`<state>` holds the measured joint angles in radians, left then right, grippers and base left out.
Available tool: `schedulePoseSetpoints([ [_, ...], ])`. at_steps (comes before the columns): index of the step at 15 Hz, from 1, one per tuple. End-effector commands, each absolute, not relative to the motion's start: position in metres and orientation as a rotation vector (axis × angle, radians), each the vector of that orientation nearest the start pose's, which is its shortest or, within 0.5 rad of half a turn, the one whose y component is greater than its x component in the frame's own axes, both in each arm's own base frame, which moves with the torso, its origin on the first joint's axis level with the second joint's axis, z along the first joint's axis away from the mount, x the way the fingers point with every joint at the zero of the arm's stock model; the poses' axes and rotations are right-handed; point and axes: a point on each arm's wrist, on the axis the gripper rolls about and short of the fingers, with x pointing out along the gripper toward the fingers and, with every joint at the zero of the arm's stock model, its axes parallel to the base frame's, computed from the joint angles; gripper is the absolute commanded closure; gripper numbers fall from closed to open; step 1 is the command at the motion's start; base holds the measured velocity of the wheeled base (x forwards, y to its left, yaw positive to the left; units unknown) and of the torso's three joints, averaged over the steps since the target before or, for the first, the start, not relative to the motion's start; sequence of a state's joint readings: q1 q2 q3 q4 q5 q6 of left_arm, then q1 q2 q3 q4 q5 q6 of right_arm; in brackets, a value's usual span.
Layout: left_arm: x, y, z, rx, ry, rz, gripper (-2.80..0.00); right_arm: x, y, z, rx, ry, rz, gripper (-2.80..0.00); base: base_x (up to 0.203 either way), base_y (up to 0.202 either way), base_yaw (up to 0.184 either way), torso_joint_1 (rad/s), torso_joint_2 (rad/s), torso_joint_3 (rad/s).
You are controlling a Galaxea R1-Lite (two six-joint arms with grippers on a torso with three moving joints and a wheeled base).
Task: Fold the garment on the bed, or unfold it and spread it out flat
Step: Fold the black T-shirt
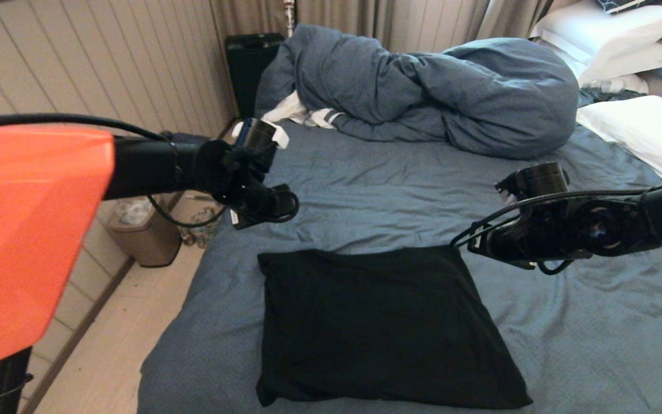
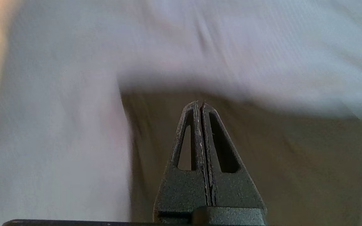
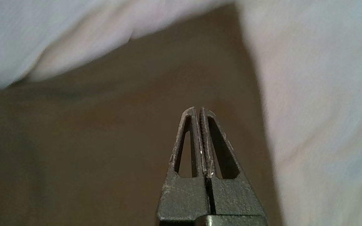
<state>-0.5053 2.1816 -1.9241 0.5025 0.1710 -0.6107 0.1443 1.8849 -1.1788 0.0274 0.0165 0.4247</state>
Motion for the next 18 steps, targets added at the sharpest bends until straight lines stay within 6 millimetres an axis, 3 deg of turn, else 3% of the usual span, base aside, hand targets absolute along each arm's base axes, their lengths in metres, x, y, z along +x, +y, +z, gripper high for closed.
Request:
schedulePoseSetpoints([
  [1, 0.349, -0.177, 0.241, -0.437, 0.927, -0.235, 0.00, 0.331, 0.037, 0.172, 0.428, 0.877, 0.075, 0.00, 0.000, 0.000, 0.000, 0.000, 0.00, 0.000],
  [2, 0.343, -0.167, 0.240, -0.459, 0.986, -0.239, 0.00, 0.327, 0.029, 0.175, 0.437, 0.906, 0.089, 0.00, 0.000, 0.000, 0.000, 0.000, 0.00, 0.000],
  [6, 0.306, -0.126, 0.215, -0.543, 1.189, -0.307, 0.00, 0.302, 0.005, 0.152, 0.255, 1.019, 0.148, 0.00, 0.000, 0.000, 0.000, 0.000, 0.00, 0.000],
  [8, 0.287, -0.113, 0.205, -0.566, 1.197, -0.356, 0.00, 0.298, -0.001, 0.137, 0.229, 1.067, 0.147, 0.00, 0.000, 0.000, 0.000, 0.000, 0.00, 0.000],
  [10, 0.282, -0.108, 0.200, -0.582, 1.135, -0.419, 0.00, 0.300, -0.004, 0.127, 0.225, 1.096, 0.136, 0.00, 0.000, 0.000, 0.000, 0.000, 0.00, 0.000],
  [11, 0.283, -0.110, 0.193, -0.579, 1.127, -0.428, 0.00, 0.304, -0.010, 0.121, 0.220, 1.084, 0.117, -2.80, 0.000, 0.000, 0.000, 0.000, 0.00, 0.000],
  [13, 0.279, -0.117, 0.187, -0.561, 1.137, -0.452, 0.00, 0.306, -0.018, 0.108, 0.166, 1.076, 0.113, -2.80, 0.000, 0.000, 0.000, 0.000, 0.00, 0.000],
  [18, 0.272, -0.116, 0.192, -0.562, 1.128, -0.464, 0.00, 0.308, -0.012, 0.094, 0.118, 1.125, 0.100, -2.80, 0.000, 0.000, 0.000, 0.000, 0.00, 0.000],
])
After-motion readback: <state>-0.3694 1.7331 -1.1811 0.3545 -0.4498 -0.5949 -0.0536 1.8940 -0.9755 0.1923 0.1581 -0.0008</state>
